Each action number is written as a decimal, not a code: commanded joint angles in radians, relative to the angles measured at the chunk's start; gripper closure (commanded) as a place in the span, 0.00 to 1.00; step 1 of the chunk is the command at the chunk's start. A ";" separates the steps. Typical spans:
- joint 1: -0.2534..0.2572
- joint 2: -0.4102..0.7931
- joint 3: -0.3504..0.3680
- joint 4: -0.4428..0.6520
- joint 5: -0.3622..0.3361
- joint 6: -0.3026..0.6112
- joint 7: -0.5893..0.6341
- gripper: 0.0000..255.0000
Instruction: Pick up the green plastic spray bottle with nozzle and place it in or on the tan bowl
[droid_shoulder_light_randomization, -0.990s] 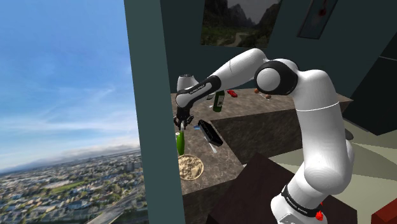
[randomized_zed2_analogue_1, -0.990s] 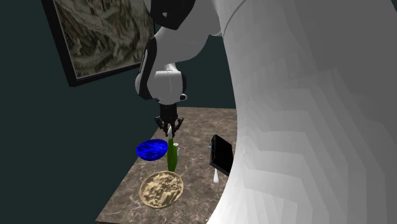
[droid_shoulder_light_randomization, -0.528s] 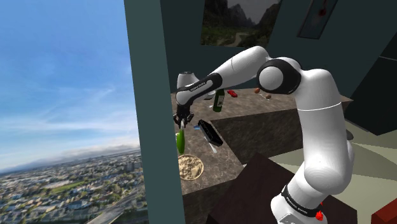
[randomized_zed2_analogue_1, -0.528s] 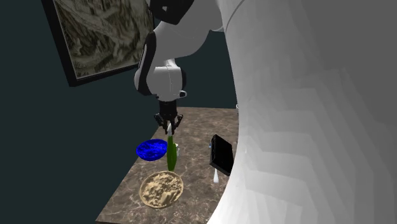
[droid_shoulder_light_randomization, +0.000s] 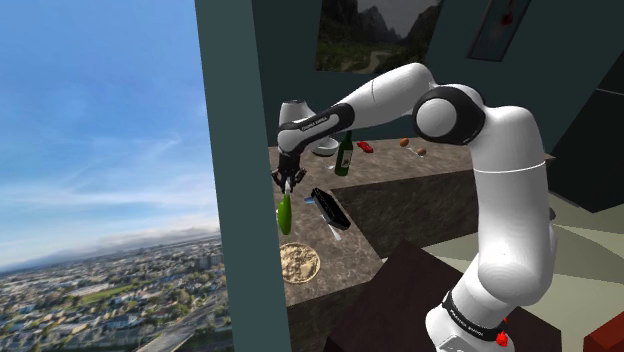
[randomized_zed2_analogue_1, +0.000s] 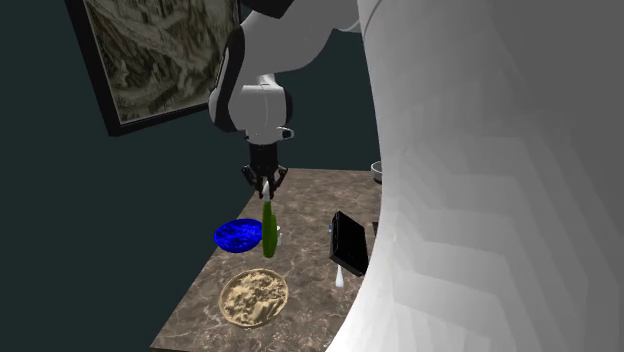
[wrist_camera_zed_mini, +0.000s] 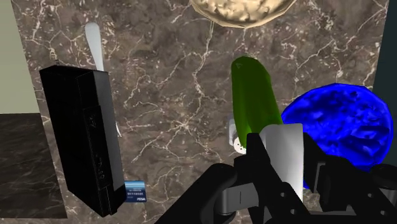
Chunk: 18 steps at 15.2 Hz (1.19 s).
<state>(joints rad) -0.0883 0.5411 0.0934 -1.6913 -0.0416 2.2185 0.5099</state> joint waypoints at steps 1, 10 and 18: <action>0.001 -0.017 0.001 0.003 0.002 -0.021 0.001 1.00; -0.002 -0.076 0.005 0.040 0.008 -0.116 -0.002 1.00; 0.001 -0.147 0.010 0.038 0.014 -0.184 0.004 1.00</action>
<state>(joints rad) -0.0890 0.4174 0.1020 -1.6308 -0.0292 2.0343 0.5102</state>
